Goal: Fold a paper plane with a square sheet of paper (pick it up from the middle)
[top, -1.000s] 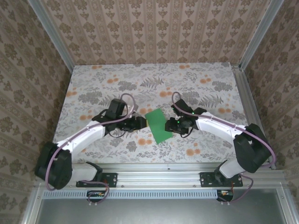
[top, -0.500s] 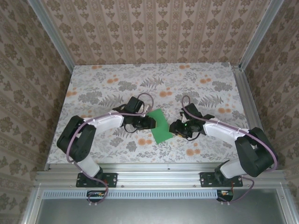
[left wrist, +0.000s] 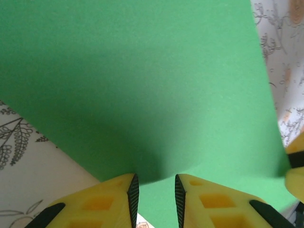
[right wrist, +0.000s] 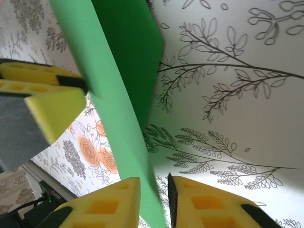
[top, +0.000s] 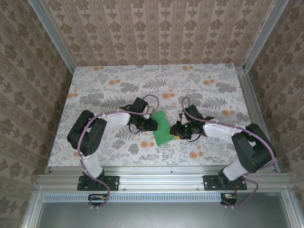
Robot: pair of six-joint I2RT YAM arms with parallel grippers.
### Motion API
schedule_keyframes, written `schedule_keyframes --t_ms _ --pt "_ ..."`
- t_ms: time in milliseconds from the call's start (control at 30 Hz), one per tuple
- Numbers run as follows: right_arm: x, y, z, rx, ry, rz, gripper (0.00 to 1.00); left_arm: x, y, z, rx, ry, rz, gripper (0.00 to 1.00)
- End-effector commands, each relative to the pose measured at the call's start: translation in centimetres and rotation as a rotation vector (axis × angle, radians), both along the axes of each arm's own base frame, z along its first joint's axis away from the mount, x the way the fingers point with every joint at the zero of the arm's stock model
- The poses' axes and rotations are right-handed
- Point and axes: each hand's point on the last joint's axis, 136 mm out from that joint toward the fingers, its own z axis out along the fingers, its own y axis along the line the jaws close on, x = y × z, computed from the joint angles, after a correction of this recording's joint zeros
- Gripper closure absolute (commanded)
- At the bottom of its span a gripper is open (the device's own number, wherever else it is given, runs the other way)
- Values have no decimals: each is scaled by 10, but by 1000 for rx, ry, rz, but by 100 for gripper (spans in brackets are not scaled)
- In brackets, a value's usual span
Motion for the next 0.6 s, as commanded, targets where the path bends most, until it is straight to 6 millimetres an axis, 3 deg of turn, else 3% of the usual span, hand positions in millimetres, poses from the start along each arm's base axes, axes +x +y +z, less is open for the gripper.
schedule_keyframes --t_ms 0,233,567 --pt "6 8 10 41 -9 6 80 0 1 -5 11 3 -29 71" --pt "4 23 15 71 -4 26 89 0 1 -11 18 13 -36 71" --pt "11 52 15 119 2 31 93 -4 2 -17 12 29 -40 72"
